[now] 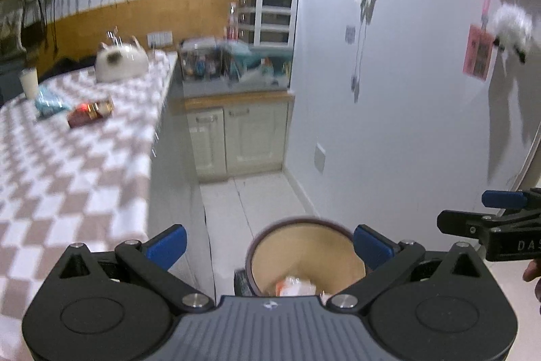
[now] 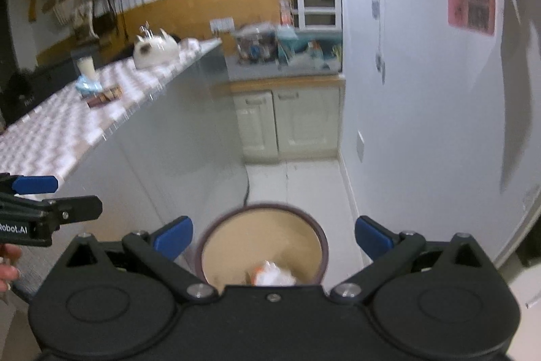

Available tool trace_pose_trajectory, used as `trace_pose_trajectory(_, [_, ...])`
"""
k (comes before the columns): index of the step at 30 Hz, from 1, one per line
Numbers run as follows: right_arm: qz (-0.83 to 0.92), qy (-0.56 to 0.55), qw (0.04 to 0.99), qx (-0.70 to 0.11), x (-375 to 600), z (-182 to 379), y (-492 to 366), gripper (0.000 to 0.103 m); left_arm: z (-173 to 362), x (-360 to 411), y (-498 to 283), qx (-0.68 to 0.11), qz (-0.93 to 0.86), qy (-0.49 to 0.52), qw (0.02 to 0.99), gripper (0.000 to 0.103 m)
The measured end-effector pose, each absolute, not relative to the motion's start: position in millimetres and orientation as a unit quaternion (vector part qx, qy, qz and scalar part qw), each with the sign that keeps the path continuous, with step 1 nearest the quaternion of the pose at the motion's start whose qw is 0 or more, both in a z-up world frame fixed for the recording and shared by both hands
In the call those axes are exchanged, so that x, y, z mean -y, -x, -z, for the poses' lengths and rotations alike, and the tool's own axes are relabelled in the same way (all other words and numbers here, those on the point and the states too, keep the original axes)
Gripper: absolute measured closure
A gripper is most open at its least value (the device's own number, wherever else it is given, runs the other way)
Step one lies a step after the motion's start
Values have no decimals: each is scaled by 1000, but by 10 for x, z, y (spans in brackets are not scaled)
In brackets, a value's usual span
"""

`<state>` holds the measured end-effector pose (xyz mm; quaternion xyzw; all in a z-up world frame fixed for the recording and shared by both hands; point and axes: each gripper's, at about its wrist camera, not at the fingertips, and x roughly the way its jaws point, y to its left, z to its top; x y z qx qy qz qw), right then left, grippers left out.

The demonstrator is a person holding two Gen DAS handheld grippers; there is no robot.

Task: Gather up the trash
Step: 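Withdraw both open grippers from the wastebasket back toward the counter, then reach the left gripper to the blue-white wrapper while the right approaches the red chip bag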

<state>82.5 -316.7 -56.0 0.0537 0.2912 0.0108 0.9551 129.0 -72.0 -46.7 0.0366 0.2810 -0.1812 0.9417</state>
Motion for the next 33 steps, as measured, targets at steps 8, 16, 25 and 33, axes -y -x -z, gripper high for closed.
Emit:
trace_pose_trajectory(8, [-41, -49, 970, -234, 2914, 122, -937, 0, -43, 360, -1324, -220, 159, -46, 961, 0])
trace_pose_trajectory(16, [-81, -41, 975, -202, 2454, -203, -1238, 0, -345, -69, -1538, -198, 131, -55, 970, 0])
trace_pose_trajectory(25, [-116, -45, 973, -192, 1817, -389, -1713, 0, -642, -664, -2047, -175, 95, -67, 978, 0])
trace_pose_trajectory(33, [-157, -46, 967, -195, 1294, -470, -2195, 0, -831, -1169, -2773, -173, 72, -49, 981, 0])
